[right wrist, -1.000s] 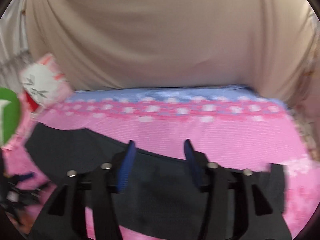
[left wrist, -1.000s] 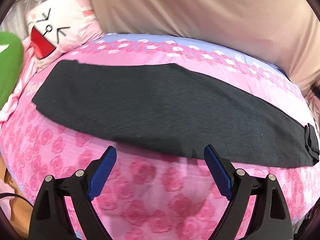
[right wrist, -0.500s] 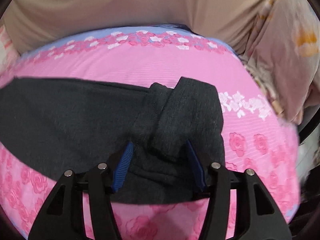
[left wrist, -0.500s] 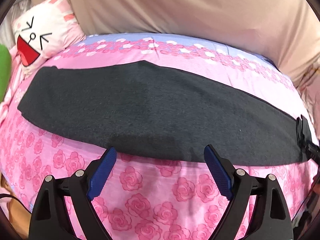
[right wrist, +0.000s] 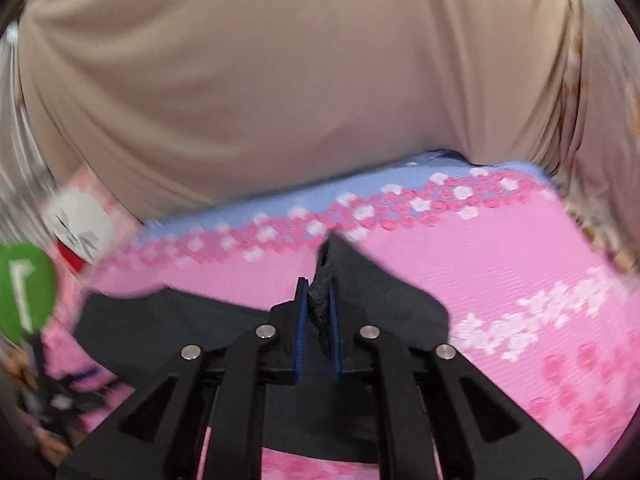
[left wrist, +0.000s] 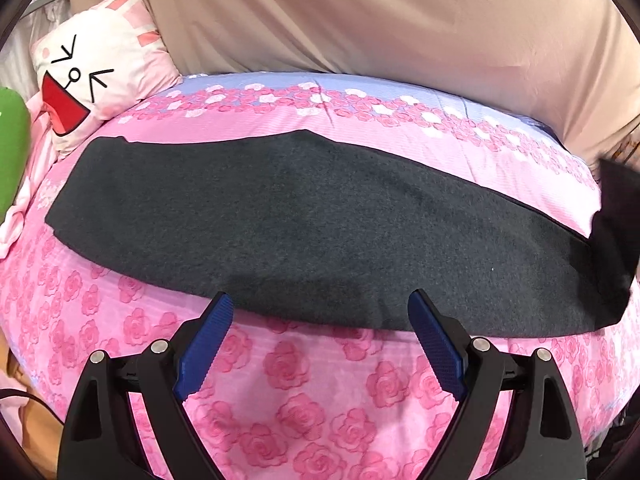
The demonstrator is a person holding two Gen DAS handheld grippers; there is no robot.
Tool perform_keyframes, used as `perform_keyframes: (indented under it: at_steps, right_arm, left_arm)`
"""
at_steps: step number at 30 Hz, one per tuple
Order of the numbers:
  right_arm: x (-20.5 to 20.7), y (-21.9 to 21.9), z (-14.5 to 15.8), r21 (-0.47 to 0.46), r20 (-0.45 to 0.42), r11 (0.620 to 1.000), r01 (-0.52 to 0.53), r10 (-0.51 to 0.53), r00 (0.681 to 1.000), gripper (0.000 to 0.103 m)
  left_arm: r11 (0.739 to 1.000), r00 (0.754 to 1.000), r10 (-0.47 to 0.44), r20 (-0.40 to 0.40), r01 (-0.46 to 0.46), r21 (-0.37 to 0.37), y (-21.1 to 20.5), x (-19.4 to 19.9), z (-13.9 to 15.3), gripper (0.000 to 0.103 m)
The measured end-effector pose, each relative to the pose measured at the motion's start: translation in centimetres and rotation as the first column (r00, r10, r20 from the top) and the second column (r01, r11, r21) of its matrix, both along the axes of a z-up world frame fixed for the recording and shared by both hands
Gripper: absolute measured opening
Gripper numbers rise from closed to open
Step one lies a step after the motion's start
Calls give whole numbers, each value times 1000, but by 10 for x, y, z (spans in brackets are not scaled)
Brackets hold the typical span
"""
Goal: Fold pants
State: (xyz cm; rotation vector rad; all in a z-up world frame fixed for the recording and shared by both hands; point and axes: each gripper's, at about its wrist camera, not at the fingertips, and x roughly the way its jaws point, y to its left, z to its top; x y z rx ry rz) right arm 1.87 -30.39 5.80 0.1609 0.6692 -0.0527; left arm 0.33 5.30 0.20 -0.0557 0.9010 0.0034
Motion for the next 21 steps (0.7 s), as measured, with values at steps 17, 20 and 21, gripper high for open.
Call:
perform_keyframes:
  at_steps: [17,20,21]
  right_arm:
    - [-112,-184,-56,22,-29,850,527,-526,850,23]
    - [-121,-149,-59,-36,-23,928,372,-373,928,47]
    - [-118,-128,-61,-75,-22,956,284,-287,958,60]
  left_arm:
    - [997,998,-63,-10,63,41,-49,-5,0,87]
    - [994,997,-76,-14,77,77,-61,-5,-1,87]
    - [993,997,-78,-16,79,83,-65,-4,-1,87]
